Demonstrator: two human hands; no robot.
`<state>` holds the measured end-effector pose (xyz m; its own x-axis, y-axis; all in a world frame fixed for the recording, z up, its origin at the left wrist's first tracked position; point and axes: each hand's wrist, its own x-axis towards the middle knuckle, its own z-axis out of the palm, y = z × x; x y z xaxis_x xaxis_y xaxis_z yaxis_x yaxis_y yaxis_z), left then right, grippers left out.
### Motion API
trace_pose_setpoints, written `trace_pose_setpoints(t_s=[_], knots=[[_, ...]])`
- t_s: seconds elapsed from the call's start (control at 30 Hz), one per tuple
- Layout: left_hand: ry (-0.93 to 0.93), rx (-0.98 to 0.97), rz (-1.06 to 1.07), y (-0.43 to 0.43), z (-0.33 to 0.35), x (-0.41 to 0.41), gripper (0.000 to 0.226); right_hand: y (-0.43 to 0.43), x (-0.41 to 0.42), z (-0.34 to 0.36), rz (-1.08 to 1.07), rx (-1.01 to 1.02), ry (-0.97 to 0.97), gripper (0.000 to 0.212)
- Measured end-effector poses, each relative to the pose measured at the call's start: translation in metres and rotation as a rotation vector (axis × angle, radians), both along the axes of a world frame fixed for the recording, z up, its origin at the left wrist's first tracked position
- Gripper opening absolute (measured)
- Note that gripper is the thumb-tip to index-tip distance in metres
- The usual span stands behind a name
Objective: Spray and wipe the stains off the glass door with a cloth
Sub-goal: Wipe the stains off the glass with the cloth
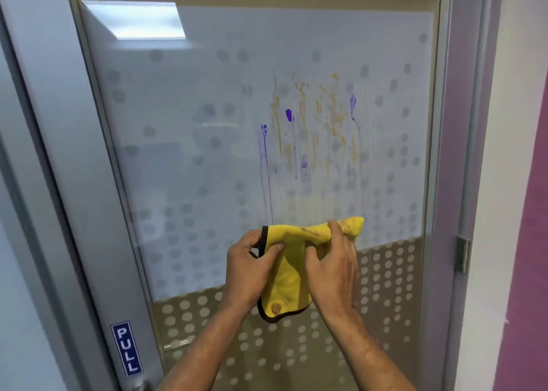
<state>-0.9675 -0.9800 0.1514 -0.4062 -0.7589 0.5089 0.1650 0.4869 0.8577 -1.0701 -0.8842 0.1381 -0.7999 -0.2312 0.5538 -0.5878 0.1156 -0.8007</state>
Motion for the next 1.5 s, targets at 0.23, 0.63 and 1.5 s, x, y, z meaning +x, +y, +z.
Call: trace_pose_setpoints(t_s=[0.23, 0.63, 1.5], knots=[[0.078, 0.064, 0.023, -0.034, 0.01, -0.016, 0.012, -0.059, -0.009, -0.001, -0.018, -0.194, 0.025, 0.081], [0.239, 0.061, 0.06, -0.034, 0.007, -0.031, 0.012, -0.08, -0.003, -0.029, 0.061, -0.176, -0.074, 0.064], [0.199, 0.039, 0.119, -0.025, 0.021, -0.027, 0.024, -0.027, -0.105, 0.027, 0.361, -0.655, -0.312, 0.008]])
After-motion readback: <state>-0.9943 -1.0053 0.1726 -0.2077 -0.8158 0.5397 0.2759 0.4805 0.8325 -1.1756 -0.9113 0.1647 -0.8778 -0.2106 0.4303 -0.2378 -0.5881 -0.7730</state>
